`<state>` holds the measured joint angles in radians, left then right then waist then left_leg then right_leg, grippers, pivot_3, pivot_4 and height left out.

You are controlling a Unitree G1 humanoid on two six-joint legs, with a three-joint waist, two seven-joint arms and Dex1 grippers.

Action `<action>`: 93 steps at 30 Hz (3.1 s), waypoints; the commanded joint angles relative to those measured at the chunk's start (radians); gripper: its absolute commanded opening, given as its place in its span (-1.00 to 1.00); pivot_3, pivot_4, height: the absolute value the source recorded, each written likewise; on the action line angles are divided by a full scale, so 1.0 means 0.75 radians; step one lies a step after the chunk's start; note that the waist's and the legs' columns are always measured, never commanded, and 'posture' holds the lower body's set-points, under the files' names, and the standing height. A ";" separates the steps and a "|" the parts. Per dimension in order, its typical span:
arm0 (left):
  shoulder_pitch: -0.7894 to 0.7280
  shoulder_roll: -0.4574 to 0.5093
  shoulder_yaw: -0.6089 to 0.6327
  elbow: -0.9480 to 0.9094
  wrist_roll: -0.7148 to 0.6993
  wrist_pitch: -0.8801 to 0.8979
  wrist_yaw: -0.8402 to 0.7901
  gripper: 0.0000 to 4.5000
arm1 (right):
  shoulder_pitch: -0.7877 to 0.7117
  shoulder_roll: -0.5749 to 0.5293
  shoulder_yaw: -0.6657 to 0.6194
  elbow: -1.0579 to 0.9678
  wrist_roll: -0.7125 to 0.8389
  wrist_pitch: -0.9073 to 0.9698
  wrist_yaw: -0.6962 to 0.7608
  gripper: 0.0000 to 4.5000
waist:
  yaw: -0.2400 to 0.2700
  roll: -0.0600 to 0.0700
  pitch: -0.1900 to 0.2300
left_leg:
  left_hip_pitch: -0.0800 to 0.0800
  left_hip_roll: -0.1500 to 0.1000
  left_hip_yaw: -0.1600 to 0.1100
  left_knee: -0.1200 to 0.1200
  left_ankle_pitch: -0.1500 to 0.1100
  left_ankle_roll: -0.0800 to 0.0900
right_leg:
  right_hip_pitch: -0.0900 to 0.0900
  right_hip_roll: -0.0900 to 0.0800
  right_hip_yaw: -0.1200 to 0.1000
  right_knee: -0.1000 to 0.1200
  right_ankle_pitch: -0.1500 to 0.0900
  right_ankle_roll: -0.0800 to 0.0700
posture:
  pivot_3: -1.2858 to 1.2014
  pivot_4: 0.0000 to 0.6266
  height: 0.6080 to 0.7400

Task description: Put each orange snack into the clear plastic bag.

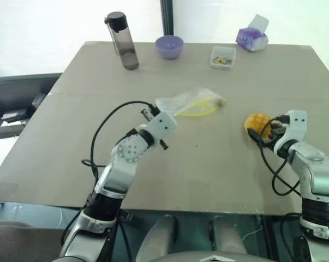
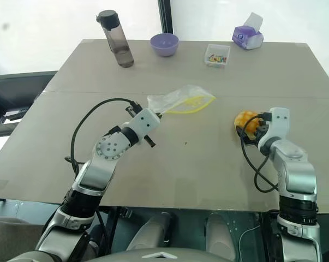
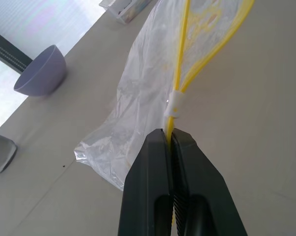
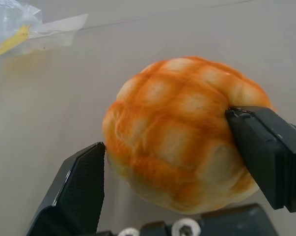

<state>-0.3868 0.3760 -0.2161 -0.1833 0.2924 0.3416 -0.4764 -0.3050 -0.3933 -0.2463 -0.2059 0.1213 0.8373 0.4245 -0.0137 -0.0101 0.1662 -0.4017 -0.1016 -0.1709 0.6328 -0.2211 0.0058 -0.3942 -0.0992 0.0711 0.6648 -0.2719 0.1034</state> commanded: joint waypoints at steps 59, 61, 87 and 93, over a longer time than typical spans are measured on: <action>0.127 0.000 -0.171 -0.016 0.022 -0.340 -0.025 -1.00 | -0.418 -0.013 0.550 0.126 0.082 -0.174 0.143 -0.99 | -0.001 0.000 0.000 | -0.001 0.000 -0.001 0.000 0.000 0.000 | -0.001 0.000 -0.002 -0.001 0.000 0.000 | 0.03 -0.52 0.99; 0.127 -0.004 -0.177 -0.018 0.020 -0.342 -0.031 -1.00 | -0.435 0.019 0.532 0.148 0.074 -0.157 0.102 -0.99 | -0.001 0.000 0.000 | -0.002 0.000 -0.002 0.000 0.000 -0.001 | -0.001 0.000 -0.002 -0.001 0.000 0.000 | 0.03 -0.52 0.99; 0.120 -0.067 -0.093 0.020 -0.029 -0.267 0.010 -1.00 | -0.073 -0.569 0.500 0.002 -0.036 -0.648 0.545 0.76 | 0.002 0.000 0.000 | -0.009 -0.001 -0.002 0.004 0.001 -0.002 | -0.005 -0.002 -0.005 -0.002 0.000 0.000 | 0.03 -0.52 0.99; 0.119 -0.064 -0.096 0.025 -0.030 -0.271 0.006 -1.00 | -0.153 -0.531 0.550 0.136 -0.212 -0.774 0.420 0.76 | -0.001 0.000 0.000 | -0.009 -0.001 -0.002 0.004 0.001 -0.002 | -0.005 -0.001 -0.005 -0.001 0.000 0.000 | 0.03 -0.52 0.99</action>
<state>-0.2909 0.3279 -0.2940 -0.1457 0.2726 0.1481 -0.4762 -0.3818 -0.8016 0.1765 -0.1183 0.0096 0.3054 0.7875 -0.0145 -0.0101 0.1663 -0.4086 -0.1022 -0.1725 0.6362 -0.2201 0.0042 -0.3979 -0.1003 0.0674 0.6637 -0.2718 0.1036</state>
